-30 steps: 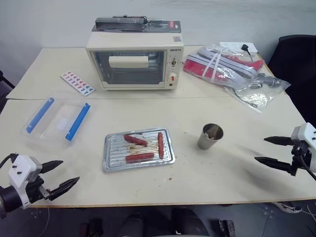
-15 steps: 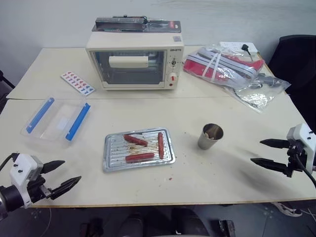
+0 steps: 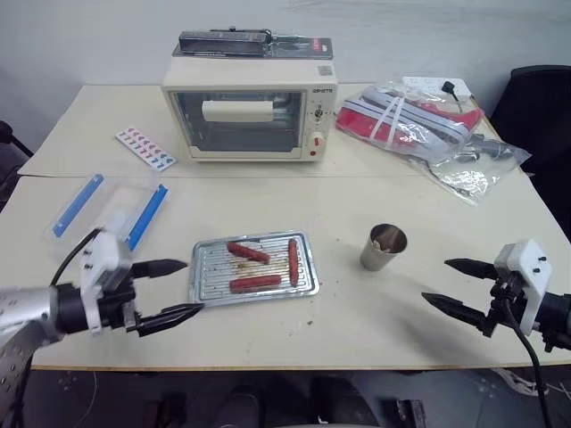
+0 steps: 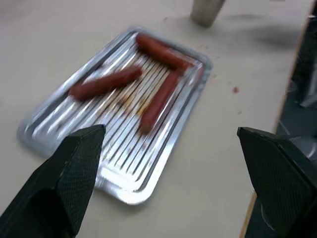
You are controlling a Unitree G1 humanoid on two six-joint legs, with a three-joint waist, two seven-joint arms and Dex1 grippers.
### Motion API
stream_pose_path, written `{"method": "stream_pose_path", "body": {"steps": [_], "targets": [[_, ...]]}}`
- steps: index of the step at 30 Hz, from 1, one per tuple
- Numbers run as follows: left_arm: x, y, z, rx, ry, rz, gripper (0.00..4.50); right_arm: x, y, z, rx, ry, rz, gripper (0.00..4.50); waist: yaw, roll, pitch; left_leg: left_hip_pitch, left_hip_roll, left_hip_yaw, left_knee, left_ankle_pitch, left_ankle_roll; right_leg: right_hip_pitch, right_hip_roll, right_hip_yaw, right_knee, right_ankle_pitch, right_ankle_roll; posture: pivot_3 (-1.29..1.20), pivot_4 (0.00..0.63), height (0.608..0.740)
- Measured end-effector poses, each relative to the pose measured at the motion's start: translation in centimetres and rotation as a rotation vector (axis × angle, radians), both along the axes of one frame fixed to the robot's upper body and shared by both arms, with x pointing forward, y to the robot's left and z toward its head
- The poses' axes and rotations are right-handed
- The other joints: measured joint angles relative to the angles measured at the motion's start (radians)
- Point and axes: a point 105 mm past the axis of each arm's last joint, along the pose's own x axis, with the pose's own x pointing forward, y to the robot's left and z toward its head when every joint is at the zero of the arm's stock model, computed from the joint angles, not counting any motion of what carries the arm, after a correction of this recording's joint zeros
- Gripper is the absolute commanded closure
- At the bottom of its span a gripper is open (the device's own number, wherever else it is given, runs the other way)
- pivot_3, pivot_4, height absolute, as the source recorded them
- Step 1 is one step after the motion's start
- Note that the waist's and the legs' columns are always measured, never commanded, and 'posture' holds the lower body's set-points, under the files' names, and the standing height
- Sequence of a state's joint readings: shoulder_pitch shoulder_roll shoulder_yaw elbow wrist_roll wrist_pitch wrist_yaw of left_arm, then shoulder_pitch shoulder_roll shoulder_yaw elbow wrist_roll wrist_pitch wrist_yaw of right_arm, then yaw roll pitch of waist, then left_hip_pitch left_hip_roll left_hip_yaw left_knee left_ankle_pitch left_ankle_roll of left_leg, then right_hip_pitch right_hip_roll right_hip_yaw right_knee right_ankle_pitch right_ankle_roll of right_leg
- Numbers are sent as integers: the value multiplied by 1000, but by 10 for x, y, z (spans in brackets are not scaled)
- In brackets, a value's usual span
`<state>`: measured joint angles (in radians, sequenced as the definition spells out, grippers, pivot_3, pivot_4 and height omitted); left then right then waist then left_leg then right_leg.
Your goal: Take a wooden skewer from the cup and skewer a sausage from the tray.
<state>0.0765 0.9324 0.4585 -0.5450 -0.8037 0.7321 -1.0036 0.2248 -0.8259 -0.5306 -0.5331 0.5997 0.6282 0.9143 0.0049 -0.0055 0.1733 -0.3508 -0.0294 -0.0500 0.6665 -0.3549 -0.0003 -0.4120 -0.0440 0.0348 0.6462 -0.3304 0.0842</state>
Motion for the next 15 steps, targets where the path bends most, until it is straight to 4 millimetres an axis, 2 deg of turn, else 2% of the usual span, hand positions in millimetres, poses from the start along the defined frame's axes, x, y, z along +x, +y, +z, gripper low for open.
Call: {"method": "stream_pose_path", "body": {"steps": [3,7,11,15], "targets": [[7,-26,19,-39,-34,-131,0,2,22,16,125,-72,-24,8,-8,0,0,0,0,0,0,1,-1,0,0,0,1,0,0,0,150,740],[17,-60,28,-123,-60,-237,0,12,39,30,202,-139,-62,8,-8,0,0,-1,0,0,0,1,-2,-2,1,0,1,0,0,0,150,740],[22,-79,24,-159,-32,-305,0,21,49,30,227,-154,-85,8,-7,0,0,-2,0,0,1,1,-2,-3,1,0,0,0,0,0,150,740],[25,-89,25,-164,-34,-344,0,25,57,28,219,-155,-75,8,-6,0,0,-3,0,0,2,1,-2,-3,1,0,1,0,0,0,150,740]]}}
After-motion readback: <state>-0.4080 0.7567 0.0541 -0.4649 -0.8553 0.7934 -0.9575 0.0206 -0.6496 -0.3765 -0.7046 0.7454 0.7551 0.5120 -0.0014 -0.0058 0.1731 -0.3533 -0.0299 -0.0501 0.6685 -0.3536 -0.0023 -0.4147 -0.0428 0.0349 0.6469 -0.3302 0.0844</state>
